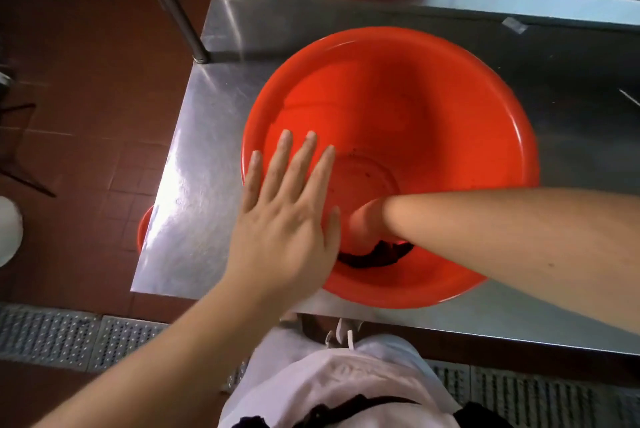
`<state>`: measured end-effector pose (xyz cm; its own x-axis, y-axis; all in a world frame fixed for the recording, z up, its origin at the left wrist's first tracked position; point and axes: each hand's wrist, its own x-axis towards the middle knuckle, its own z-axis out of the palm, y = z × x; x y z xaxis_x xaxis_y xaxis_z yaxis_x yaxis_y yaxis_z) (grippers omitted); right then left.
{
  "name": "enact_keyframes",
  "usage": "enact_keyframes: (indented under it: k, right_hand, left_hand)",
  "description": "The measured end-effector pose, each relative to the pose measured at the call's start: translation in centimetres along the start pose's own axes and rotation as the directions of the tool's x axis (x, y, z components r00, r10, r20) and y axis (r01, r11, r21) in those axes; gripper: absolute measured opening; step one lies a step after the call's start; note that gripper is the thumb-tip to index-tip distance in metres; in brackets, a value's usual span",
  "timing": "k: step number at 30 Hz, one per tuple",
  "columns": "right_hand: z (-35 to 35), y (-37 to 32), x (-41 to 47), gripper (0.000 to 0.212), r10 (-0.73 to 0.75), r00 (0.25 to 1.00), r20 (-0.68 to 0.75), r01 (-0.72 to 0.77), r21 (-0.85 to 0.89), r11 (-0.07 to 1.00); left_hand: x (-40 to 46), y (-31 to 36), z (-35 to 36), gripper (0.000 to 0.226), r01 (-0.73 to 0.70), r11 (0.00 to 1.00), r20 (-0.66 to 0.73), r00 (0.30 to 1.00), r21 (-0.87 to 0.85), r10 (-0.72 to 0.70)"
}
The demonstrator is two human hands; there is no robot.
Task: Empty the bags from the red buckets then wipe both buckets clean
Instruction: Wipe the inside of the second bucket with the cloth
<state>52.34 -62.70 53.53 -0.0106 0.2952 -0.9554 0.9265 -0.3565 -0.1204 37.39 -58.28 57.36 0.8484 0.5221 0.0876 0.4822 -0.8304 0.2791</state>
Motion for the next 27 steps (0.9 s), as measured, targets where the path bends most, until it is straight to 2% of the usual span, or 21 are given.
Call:
enact_keyframes:
  k: [1,4,5,8,12,15,18,20,23,26,27]
  right_hand:
    - [0.2,0.1,0.1,0.040,-0.007,0.999,-0.037,0.010,0.076,0.997]
    - [1.3,0.1,0.3,0.051,0.026,0.950,-0.310,0.051,0.237,0.970]
    - [1.5,-0.2,-0.1,0.049,0.026,0.940,-0.340,0.083,0.301,0.950]
    - [2.3,-0.6,-1.6,0.040,-0.007,0.953,-0.304,0.189,0.575,0.796]
    - [3.2,-0.9,-3.0,0.025,-0.013,0.907,-0.420,0.298,0.622,0.724]
    - [3.5,-1.2,-3.5,0.027,0.007,0.900,-0.436,0.331,0.694,0.640]
    - [3.5,-1.5,-3.8,0.024,0.029,0.904,-0.426,0.323,0.726,0.607]
    - [3.4,-1.7,-3.8,0.026,0.018,0.906,-0.423,0.333,0.738,0.586]
    - [3.8,-2.6,-4.3,0.028,0.020,0.882,-0.470,0.407,0.783,0.471]
    - [4.0,-3.3,-6.0,0.023,-0.061,0.863,-0.501,0.503,0.843,0.192]
    - [4.1,-3.2,-6.7,0.021,-0.068,0.850,-0.522,0.524,0.825,0.210]
  left_hand:
    - [0.6,-0.8,-0.1,0.066,0.010,1.000,0.007,1.000,0.003,-0.010]
    - [1.8,-2.5,-0.7,0.064,0.011,1.000,0.025,1.000,-0.011,-0.011]
    - [2.2,-3.2,-0.7,0.063,0.022,1.000,0.002,1.000,0.001,-0.022]
    - [3.9,-5.3,-1.4,0.058,0.051,0.998,-0.074,0.996,0.043,-0.047]
    - [6.0,-6.6,-2.3,0.052,0.121,0.992,-0.111,0.987,0.028,-0.117]
    - [6.3,-6.1,-2.4,0.049,0.115,0.992,-0.107,0.987,-0.048,-0.120]
    - [4.7,-4.1,-2.0,0.059,0.107,0.979,-0.013,0.994,-0.176,-0.111]
    - [3.3,-2.7,-1.3,0.069,0.103,0.981,0.049,0.994,-0.165,-0.096]
    - [2.8,-2.2,-0.6,0.071,0.134,0.974,0.041,0.991,-0.182,-0.129]
    - [3.2,-2.7,-0.5,0.072,0.140,0.968,0.046,0.990,-0.207,-0.133]
    - [3.3,-2.8,-0.5,0.074,0.141,0.969,0.050,0.990,-0.202,-0.134]
